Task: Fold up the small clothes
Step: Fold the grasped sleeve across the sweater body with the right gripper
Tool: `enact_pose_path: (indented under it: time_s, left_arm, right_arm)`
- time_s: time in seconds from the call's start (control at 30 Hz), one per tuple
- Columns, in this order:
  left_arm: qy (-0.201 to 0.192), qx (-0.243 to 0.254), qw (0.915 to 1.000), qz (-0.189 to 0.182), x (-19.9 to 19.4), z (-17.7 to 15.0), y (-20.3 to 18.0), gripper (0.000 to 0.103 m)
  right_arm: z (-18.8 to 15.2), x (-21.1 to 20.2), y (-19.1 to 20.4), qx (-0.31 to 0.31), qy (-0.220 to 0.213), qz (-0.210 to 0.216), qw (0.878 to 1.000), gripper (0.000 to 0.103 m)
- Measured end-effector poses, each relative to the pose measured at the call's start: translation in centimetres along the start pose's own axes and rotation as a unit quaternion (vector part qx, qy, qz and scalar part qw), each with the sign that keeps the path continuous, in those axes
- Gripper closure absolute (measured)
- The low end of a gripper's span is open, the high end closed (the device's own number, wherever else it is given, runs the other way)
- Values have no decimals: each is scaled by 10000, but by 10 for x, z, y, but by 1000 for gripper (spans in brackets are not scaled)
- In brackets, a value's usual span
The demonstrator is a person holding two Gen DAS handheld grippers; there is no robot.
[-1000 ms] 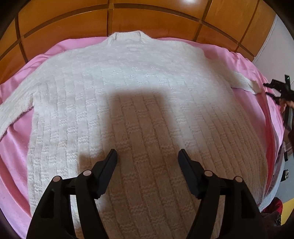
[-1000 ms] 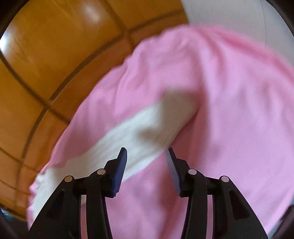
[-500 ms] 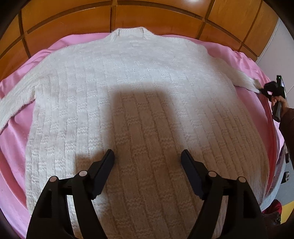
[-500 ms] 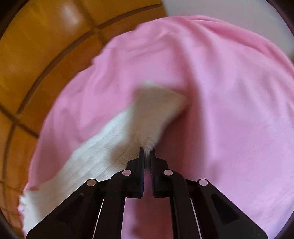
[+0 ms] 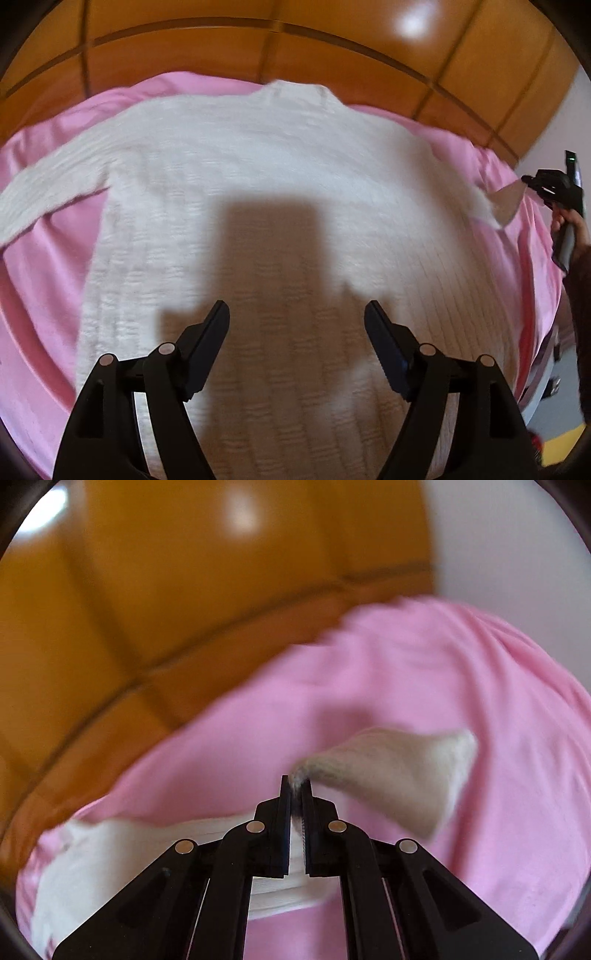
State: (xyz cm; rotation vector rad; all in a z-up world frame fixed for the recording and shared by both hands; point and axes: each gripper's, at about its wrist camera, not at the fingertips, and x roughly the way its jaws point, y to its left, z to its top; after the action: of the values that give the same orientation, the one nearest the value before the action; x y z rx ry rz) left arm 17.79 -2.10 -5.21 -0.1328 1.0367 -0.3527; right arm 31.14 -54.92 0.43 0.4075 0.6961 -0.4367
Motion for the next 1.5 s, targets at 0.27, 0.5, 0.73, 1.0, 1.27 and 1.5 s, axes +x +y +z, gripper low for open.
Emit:
enact_pose_path:
  time_s: [0.27, 0.5, 0.73, 1.0, 1.27, 1.5]
  left_arm:
    - [-293, -598, 9974, -282, -22, 6, 41, 29]
    - [-450, -989, 9928, -502, -24, 21, 67, 29]
    - [-399, -1411, 9860, -798, 0, 49, 90, 34]
    - [-192, -1783, 9793, -940, 52, 101, 98, 47]
    - [-517, -1474, 9822, -1041, 54, 146, 77, 97]
    - [-1099, -1153, 9862, -449, 26, 167, 79, 98]
  right_arm:
    - [-75, -32, 221, -1512, 382, 1809, 9711, 100]
    - [-145, -51, 320, -1957, 983, 2987, 9289, 42]
    - [-155, -65, 245, -1540, 1042, 2497, 9503, 42]
    - [-173, -62, 121, -935, 1248, 1374, 9782, 42]
    - [-150, -45, 128, -900, 1089, 1416, 9798, 42]
    - [-137, 21, 181, -1217, 1186, 1077, 9796, 42]
